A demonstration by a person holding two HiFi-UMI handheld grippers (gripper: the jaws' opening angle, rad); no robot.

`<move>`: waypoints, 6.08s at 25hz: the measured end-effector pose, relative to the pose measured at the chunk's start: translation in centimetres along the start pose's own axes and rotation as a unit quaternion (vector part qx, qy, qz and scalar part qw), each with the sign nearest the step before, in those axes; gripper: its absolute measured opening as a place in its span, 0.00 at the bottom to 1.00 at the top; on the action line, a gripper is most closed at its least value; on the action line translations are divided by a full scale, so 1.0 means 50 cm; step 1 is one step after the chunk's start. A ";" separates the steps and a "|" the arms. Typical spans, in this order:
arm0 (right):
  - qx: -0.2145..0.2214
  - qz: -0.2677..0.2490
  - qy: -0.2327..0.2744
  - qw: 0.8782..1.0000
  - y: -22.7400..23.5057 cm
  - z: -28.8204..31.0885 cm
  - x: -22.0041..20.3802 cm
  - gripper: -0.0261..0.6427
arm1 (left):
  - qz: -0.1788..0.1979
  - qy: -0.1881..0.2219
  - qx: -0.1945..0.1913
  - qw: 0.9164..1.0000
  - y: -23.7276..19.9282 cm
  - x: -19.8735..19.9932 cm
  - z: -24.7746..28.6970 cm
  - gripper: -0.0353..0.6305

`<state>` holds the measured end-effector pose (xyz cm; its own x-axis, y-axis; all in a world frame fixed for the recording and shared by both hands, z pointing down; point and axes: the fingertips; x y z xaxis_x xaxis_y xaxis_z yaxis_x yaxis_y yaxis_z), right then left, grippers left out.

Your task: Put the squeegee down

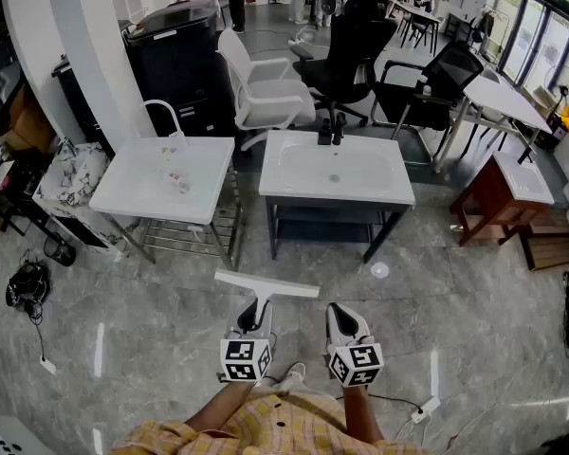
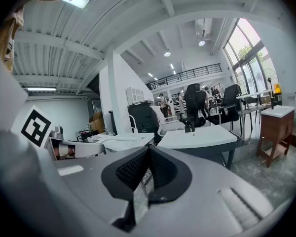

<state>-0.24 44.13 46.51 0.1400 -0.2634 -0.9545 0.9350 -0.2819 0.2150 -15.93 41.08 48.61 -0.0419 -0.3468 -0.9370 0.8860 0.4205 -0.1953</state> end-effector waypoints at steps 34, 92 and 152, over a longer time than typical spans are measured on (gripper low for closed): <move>-0.007 0.005 0.006 1.000 0.262 0.244 0.092 0.04 | -0.011 0.005 0.003 1.000 -0.002 0.069 0.363 0.18; 0.056 0.025 -0.081 0.995 0.555 1.093 0.246 0.04 | -0.084 -0.072 0.071 0.991 -0.383 0.267 1.133 0.19; 0.104 0.054 -0.186 0.976 0.690 1.290 0.105 0.04 | -0.105 -0.238 0.131 0.957 -0.582 0.021 1.524 0.19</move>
<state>11.75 -26.50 62.25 0.0694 -0.6075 -0.7913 0.8299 -0.4050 0.3837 -6.55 -35.38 75.38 -0.0725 -0.7699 -0.6340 0.9690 0.0963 -0.2276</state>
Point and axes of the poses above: the fingertips, and each gripper's own axes: z forward along the fingers, y to its right, x out of its top, and after that the axes turned 2 degrees about y, right-handed
